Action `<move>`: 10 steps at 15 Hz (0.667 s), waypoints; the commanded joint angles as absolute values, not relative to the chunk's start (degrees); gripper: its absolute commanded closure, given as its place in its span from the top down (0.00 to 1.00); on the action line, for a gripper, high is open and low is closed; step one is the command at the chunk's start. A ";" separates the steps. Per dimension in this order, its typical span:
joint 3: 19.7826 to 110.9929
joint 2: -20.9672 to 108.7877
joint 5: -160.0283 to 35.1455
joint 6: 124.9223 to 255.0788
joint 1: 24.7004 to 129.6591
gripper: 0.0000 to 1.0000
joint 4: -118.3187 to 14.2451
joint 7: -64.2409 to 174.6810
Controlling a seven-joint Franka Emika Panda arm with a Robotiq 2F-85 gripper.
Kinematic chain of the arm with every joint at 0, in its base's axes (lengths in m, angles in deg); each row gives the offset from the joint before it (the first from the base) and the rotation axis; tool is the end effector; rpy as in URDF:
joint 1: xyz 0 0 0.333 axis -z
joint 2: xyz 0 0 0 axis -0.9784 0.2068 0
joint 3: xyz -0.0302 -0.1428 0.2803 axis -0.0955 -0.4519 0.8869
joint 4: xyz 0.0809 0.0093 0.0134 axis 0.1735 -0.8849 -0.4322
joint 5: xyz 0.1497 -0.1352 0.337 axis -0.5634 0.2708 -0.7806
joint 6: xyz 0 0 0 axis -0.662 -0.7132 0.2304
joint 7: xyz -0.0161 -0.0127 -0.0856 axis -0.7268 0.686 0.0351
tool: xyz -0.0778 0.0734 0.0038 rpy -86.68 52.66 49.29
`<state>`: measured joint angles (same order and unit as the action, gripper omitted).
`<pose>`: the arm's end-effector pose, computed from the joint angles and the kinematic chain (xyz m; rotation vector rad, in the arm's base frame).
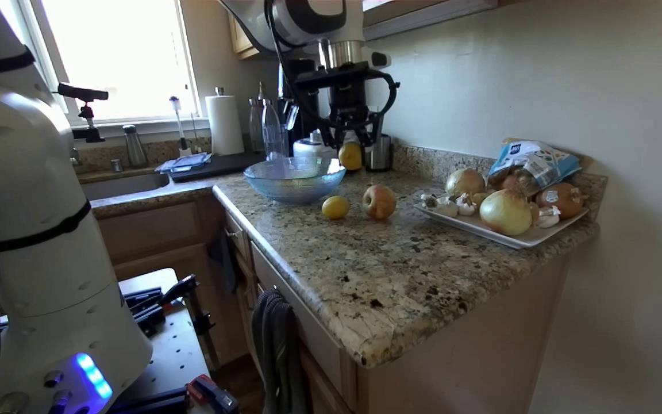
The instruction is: Put the lemons and the apple in the glass bowl
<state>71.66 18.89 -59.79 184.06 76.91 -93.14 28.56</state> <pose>0.4902 0.0272 0.4042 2.9513 0.7597 0.0754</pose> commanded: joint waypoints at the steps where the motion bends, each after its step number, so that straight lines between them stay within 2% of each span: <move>1: 73.80 14.97 -59.83 182.68 73.47 0.27 -93.63 30.16; 10: 80.45 21.67 -64.81 190.86 64.74 0.27 -93.09 28.73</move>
